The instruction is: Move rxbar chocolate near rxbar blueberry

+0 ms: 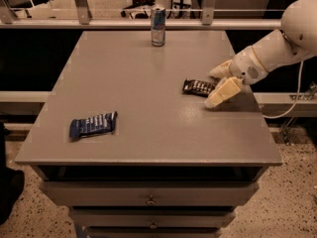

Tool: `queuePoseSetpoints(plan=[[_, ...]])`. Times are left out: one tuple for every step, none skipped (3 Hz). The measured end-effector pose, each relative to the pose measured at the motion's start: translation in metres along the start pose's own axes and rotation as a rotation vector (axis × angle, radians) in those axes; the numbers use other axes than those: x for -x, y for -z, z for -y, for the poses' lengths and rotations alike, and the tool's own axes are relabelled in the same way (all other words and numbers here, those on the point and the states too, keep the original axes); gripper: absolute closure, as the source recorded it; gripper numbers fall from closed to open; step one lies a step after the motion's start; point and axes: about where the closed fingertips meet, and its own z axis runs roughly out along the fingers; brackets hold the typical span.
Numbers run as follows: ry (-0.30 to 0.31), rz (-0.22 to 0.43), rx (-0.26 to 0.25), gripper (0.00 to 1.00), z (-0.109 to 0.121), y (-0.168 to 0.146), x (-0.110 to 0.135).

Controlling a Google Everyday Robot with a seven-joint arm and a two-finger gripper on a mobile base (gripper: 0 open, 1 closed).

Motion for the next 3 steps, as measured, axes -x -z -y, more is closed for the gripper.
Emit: queuePoseSetpoints(plan=[[-0.007, 0.0, -0.004, 0.5, 0.003, 0.0007, 0.001], [-0.011, 0.002, -0.003, 0.72, 0.0037, 0.0011, 0.001], [-0.011, 0.002, -0.003, 0.96, 0.0034, 0.0025, 0.0024]])
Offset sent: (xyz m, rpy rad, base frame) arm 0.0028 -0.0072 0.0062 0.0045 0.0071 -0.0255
